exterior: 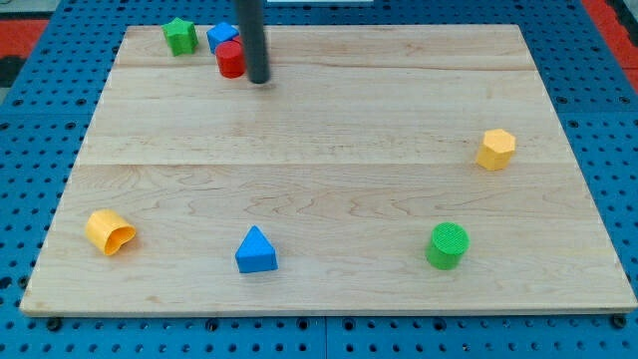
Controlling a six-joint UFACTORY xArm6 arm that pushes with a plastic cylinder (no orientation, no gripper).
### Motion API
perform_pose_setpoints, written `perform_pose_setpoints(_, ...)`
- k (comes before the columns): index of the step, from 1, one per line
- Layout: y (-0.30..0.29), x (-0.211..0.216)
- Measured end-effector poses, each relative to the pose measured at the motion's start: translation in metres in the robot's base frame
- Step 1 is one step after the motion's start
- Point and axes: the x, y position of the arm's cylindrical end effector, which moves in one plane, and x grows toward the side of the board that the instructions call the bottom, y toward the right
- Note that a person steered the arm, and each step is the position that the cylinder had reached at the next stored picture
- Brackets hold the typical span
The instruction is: Push the yellow hexagon vertically above the blue triangle
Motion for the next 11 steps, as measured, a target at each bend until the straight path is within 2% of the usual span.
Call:
perform_pose_setpoints(1, 0.050, 0.033)
perform_pose_setpoints(2, 0.109, 0.032)
perform_pose_setpoints(3, 0.117, 0.032)
perform_pose_setpoints(4, 0.178, 0.022)
perform_pose_setpoints(5, 0.275, 0.019)
perform_pose_setpoints(6, 0.292, 0.042)
perform_pose_setpoints(8, 0.270, 0.164)
perform_pose_setpoints(9, 0.222, 0.189)
perform_pose_setpoints(10, 0.206, 0.169)
perform_pose_setpoints(11, 0.173, 0.177)
